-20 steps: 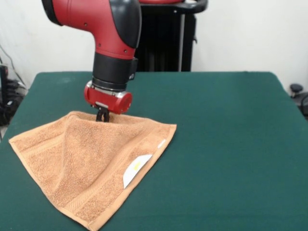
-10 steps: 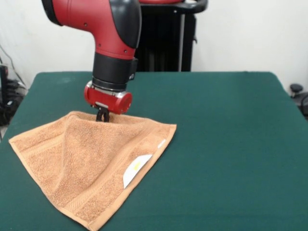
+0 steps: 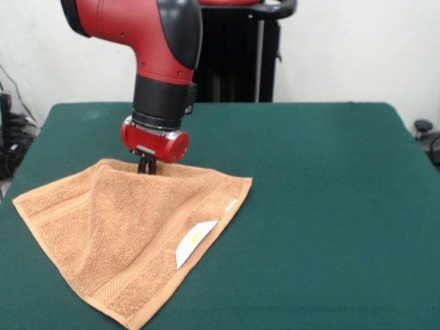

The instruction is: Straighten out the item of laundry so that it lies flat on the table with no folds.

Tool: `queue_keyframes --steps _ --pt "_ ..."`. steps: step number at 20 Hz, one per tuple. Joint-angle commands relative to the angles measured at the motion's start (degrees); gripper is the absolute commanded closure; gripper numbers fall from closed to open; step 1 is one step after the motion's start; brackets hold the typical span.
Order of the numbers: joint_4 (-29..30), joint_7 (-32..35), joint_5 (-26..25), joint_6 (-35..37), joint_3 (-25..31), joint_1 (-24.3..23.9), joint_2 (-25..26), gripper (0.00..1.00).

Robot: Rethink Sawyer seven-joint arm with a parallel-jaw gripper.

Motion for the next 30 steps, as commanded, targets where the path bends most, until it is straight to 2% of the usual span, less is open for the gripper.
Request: queue_keyframes --steps 1,6,12,20,30 --pt "5.3 10.4 3.1 1.0 7.0 1.5 10.6 1.00" --pt "6.1 11.3 5.5 -1.6 2.3 7.2 10.6 1.00" --pt "7.3 11.2 7.1 -5.7 -0.8 10.8 10.5 1.00" --pt "9.9 11.8 7.2 -6.1 2.0 8.8 10.1 1.00" --pt "13.6 13.6 11.4 -5.4 3.6 9.2 9.4 1.00"
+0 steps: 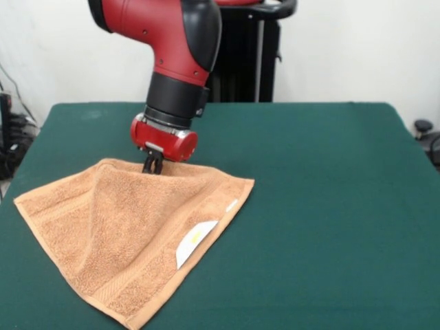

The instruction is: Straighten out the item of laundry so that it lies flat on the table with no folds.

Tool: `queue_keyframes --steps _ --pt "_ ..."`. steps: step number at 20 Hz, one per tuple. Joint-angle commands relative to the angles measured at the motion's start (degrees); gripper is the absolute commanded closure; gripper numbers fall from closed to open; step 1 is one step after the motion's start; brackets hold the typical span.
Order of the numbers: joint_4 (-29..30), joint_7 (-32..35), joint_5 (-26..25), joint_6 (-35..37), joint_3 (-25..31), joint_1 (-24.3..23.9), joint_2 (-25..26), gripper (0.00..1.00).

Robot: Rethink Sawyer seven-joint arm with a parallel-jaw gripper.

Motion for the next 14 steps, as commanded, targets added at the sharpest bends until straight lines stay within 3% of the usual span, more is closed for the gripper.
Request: queue_keyframes --steps 1,14 --pt "11.3 13.7 3.2 5.5 10.6 2.1 6.1 1.00" --pt "17.0 15.2 6.4 2.0 12.8 1.7 6.7 1.00"
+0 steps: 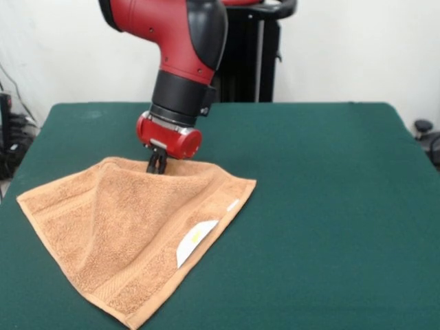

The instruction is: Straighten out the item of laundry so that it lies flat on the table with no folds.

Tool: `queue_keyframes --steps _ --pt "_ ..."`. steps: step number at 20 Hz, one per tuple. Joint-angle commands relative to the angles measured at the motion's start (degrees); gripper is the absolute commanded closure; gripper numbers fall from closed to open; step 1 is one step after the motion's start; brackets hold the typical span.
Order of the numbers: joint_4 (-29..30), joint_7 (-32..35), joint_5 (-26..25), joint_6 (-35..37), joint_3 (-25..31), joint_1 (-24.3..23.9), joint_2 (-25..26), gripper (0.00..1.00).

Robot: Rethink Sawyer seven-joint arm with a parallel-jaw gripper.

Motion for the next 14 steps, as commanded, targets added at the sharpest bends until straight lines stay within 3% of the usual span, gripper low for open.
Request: queue_keyframes --steps 1,14 --pt "13.6 15.2 1.7 6.2 12.1 1.7 6.8 1.00" --pt "17.5 16.5 3.5 2.9 14.9 0.4 7.7 1.00"
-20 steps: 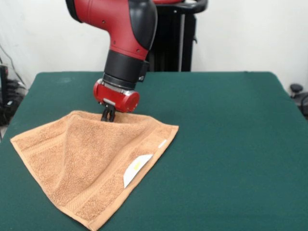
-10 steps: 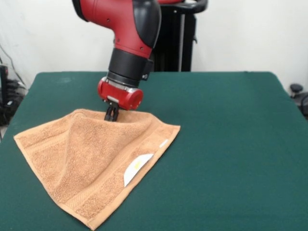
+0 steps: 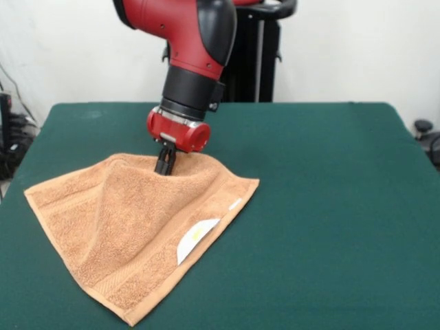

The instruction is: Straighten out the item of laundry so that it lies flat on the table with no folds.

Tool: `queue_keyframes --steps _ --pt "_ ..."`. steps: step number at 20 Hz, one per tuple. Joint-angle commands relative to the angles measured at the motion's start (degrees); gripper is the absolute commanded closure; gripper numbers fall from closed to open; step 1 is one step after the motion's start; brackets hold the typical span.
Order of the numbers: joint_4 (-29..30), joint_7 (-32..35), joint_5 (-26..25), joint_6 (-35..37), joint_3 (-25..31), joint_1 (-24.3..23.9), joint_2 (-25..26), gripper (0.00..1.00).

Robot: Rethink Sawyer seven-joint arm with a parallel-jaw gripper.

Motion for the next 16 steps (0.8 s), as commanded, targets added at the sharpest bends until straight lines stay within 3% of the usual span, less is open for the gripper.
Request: queue_keyframes --steps 1,16 --pt "13.2 16.7 0.9 8.6 14.0 0.3 7.8 1.00" --pt "16.5 13.8 2.6 6.8 14.7 -0.7 7.9 1.00"
